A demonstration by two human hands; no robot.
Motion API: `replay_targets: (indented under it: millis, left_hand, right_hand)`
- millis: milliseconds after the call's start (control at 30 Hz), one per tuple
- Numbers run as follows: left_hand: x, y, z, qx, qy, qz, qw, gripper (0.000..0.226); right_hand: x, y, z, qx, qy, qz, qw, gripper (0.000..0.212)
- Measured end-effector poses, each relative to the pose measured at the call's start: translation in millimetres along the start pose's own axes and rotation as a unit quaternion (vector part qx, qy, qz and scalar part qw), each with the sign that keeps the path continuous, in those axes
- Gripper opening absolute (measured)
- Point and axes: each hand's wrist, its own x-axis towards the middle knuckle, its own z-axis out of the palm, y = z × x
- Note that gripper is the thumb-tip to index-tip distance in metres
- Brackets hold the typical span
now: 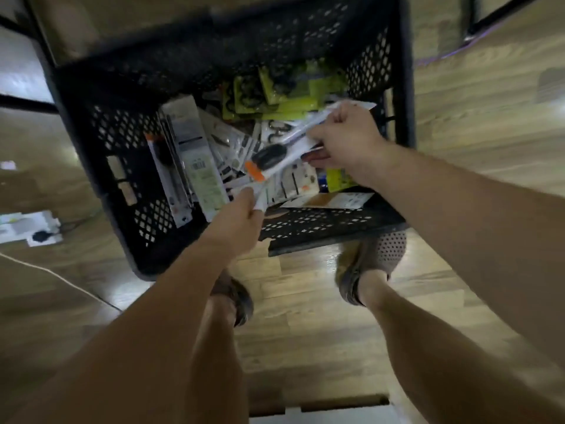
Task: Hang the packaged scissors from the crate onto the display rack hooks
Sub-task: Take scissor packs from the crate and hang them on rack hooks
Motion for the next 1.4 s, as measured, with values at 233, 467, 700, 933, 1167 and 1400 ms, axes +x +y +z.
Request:
replay_targets:
  millis: [233, 467, 700, 933, 1167, 1400]
  left_hand:
    - [-157.0, 80.3, -70.6, -0.479, 0.117, -0.085, 0.866, 0.034]
    - [-345.2, 228.7, -172.3, -0.596, 0.025, 0.048, 0.801, 0.048]
    - [-525.7, 346.2, -261.4, -0.633, 0.035, 0.194, 0.748, 0.054]
    - [-614.3, 393.8, -285.3, -0.666, 0.041, 0.329, 0.668, 0.068]
    - [-639.4, 389.3, -323.3, -0.536, 0.339, 0.402, 0.661, 0.044]
    - [-645.6, 360.9, -365.3, -0.421, 0.409, 0.474, 0.656, 0.005]
  right_hand:
    - [-176.4, -85.4, -78.6, 0.054, 0.104, -0.131, 0.984, 0.027]
    - [-426.0, -225.1, -162.3, 0.105, 0.049, -0.23, 0.966, 0.071]
    - [-599.4, -324.7, -221.2, 0.092, 0.062, -0.327, 0.939, 0.049]
    - [-682.9, -375.3, -228.9, 0.102, 0.012, -0.428, 0.898, 0.025]
    - [-718.0, -398.4, -207.7, 0.174, 0.036, -0.449, 0.876, 0.025]
    - [-717.7, -425.4, -202.1, 0.179, 0.128, -0.502, 0.836, 0.017]
